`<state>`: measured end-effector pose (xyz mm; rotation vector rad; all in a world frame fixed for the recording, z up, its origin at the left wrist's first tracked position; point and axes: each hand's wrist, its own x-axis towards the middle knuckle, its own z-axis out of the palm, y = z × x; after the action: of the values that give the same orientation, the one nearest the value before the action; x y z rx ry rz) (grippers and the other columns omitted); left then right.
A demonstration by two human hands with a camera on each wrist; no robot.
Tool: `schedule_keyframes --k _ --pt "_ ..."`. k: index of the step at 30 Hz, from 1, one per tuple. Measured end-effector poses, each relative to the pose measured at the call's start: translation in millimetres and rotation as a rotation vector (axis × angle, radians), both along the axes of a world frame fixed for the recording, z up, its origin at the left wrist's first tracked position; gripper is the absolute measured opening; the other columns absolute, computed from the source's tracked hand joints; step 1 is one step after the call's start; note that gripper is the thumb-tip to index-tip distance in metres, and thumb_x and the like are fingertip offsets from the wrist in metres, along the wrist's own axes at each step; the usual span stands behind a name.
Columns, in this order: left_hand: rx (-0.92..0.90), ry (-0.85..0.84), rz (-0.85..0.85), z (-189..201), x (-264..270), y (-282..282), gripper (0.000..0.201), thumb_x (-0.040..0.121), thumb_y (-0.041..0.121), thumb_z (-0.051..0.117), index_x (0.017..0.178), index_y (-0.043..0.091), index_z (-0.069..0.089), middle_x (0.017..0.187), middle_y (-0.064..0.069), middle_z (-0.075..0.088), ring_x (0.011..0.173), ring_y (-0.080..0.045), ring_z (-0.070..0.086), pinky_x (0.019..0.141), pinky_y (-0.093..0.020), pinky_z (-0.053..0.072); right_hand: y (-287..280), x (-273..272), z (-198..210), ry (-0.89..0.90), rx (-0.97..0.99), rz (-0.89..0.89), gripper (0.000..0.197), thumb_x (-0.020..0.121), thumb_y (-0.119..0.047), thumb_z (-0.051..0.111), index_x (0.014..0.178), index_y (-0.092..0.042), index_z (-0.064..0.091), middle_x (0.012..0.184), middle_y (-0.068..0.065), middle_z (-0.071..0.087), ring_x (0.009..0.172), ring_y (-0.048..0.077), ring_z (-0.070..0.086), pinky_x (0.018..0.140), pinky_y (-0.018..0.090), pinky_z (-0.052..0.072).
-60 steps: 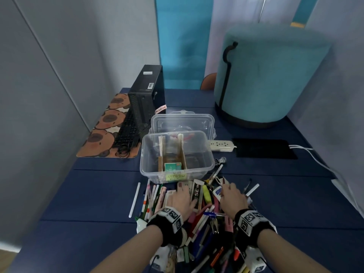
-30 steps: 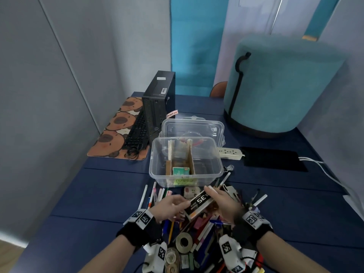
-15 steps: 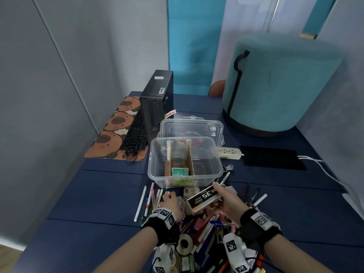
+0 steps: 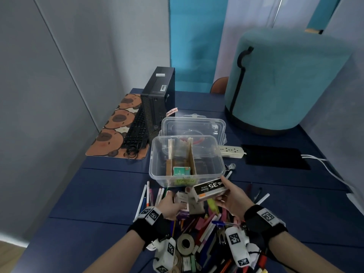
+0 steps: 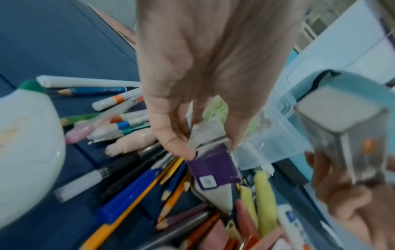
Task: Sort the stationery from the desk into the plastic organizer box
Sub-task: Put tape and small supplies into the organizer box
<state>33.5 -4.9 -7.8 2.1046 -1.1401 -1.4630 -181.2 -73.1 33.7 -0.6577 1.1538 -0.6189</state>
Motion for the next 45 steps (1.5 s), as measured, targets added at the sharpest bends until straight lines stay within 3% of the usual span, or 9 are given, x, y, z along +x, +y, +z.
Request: schedule_keyframes --k 2,6,11,15,18,26,29,34,45 --pt "0.058 0.154 -0.014 22.6 2.2 4.7 0.047 0.091 0.028 0.06 0.133 0.017 0.042 0.106 0.0 0.06 0.076 -0.011 0.057 0.065 -0.027 0.054 -2.8 -3.3 -1.6 -0.028 0.013 -0.015 0.034 0.095 -0.041 0.052 0.098 -0.008 0.061 0.07 0.006 0.064 0.065 0.019 0.059 0.072 0.036 0.047" --pt "0.137 0.441 -0.013 63.9 10.6 14.8 0.032 0.096 0.016 0.053 0.128 0.009 0.047 0.096 0.002 0.057 0.077 -0.011 0.057 0.094 -0.039 0.049 -15.1 2.4 23.1 -0.115 -0.022 0.046 0.03 0.098 -0.032 0.049 0.106 -0.004 0.055 0.078 0.01 0.065 0.063 0.017 0.063 0.058 0.029 0.053" --pt "0.066 0.671 0.173 121.2 40.8 3.6 0.032 0.09 0.009 0.056 0.122 0.007 0.054 0.114 -0.017 0.058 0.1 -0.029 0.062 0.082 -0.047 0.057 -69.2 33.1 69.2 -0.189 -0.182 0.083 0.021 0.095 -0.014 0.053 0.115 -0.008 0.048 0.118 0.021 0.061 0.103 0.034 0.066 0.089 0.043 0.055" --pt "-0.166 0.481 0.256 139.9 62.4 -28.3 0.04 0.09 0.013 0.062 0.126 0.008 0.047 0.109 -0.015 0.06 0.098 -0.03 0.065 0.079 -0.042 0.059 -106.0 69.2 73.0 0.276 -0.55 0.342 0.023 0.091 -0.012 0.06 0.111 -0.02 0.05 0.116 0.019 0.062 0.095 0.029 0.068 0.087 0.045 0.056" --pt "-0.279 0.328 0.337 133.8 69.7 -53.8 0.051 0.087 0.013 0.068 0.128 0.002 0.039 0.1 -0.015 0.062 0.083 -0.026 0.069 0.07 -0.04 0.06 -115.1 92.5 65.7 0.619 -0.834 0.608 0.028 0.092 -0.015 0.06 0.117 -0.021 0.05 0.109 0.001 0.059 0.088 0.016 0.062 0.07 0.025 0.054" --pt "-0.282 0.369 0.407 115.8 69.4 -88.2 0.049 0.088 0.013 0.067 0.127 0.0 0.04 0.11 -0.024 0.061 0.074 -0.022 0.066 0.059 -0.035 0.061 -123.6 129.4 39.1 1.178 -1.205 1.151 0.043 0.088 -0.019 0.062 0.128 -0.02 0.046 0.133 0.005 0.053 0.126 0.027 0.049 0.105 0.046 0.035" --pt "-0.289 0.377 0.406 113.3 71.6 -92.0 0.045 0.089 0.013 0.065 0.125 0.001 0.042 0.103 -0.02 0.062 0.074 -0.022 0.066 0.058 -0.034 0.06 -130.0 131.5 40.5 1.245 -1.244 1.226 0.045 0.09 -0.024 0.059 0.134 -0.024 0.046 0.148 0.002 0.041 0.142 0.022 0.029 0.112 0.052 0.02" --pt "-0.326 0.367 0.432 107.8 78.6 -94.3 0.042 0.09 0.014 0.065 0.124 0.003 0.043 0.101 -0.017 0.063 0.076 -0.023 0.067 0.063 -0.038 0.061 -139.8 131.9 41.1 1.282 -1.321 1.147 0.039 0.092 -0.024 0.056 0.13 -0.019 0.048 0.125 0.003 0.06 0.122 0.025 0.052 0.109 0.048 0.023" --pt "-0.317 0.275 0.361 96.6 81.0 -95.4 0.04 0.089 0.017 0.065 0.122 0.007 0.046 0.105 -0.016 0.062 0.08 -0.026 0.068 0.067 -0.039 0.061 -136.8 133.1 22.3 1.349 -1.248 1.433 0.049 0.087 -0.034 0.063 0.134 -0.029 0.05 0.149 0.002 0.041 0.148 0.028 0.01 0.112 0.066 -0.008"
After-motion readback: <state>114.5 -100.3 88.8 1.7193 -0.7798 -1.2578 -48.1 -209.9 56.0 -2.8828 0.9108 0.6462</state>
